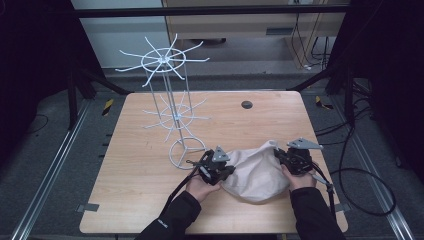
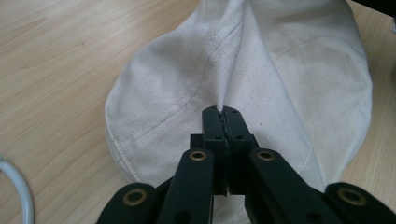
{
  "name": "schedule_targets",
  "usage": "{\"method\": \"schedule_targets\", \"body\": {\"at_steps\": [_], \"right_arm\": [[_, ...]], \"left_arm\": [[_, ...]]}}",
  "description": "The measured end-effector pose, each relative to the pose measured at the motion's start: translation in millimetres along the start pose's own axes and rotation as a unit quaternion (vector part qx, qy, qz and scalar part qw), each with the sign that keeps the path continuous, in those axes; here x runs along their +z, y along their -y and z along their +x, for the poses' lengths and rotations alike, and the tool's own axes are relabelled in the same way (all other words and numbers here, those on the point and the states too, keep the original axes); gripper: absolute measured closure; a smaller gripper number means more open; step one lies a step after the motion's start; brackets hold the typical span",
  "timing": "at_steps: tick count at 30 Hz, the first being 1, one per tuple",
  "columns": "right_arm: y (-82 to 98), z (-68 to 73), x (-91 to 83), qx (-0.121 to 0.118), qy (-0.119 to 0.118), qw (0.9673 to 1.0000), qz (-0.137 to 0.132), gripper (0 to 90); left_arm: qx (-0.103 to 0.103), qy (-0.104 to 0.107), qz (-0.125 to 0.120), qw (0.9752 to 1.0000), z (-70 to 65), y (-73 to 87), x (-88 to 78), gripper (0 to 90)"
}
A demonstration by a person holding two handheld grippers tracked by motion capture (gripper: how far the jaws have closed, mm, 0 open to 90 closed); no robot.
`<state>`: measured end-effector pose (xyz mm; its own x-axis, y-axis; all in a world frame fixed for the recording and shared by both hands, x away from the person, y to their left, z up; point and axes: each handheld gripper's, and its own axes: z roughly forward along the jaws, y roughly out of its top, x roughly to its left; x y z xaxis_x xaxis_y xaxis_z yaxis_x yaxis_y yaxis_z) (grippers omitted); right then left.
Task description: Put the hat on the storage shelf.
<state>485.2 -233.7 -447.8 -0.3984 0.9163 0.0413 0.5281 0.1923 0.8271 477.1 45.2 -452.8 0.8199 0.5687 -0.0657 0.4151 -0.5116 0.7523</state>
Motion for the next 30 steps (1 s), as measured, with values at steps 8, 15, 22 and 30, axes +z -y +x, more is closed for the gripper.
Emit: {"method": "schedule_targets", "body": {"at_steps": [8, 15, 22, 30], "right_arm": [[-3.0, 3.4, 3.0, -0.005, 0.008, 1.0, 0.001, 75.0], [-4.8, 0.5, -22.5, 0.004, 0.018, 0.9995, -0.026, 64.6], [12.3, 1.2, -44.8, -0.005, 0.006, 0.9999, -0.007, 68.6], [38.9, 0.5, -52.2, 0.02, -0.016, 0.9991, 0.034, 82.1]], "left_arm": [[-0.01, -0.001, -0.012, 0.9999, -4.3, 7.2, -2.3, 87.1], [-0.008, -0.016, -0.041, 0.999, -3.6, 0.4, -9.0, 64.7], [0.003, -0.029, -0.026, 0.9992, -6.3, -3.1, 3.4, 58.0], [-0.014, -0.021, -0.015, 0.9996, -3.5, -3.1, 8.2, 71.8]]}}
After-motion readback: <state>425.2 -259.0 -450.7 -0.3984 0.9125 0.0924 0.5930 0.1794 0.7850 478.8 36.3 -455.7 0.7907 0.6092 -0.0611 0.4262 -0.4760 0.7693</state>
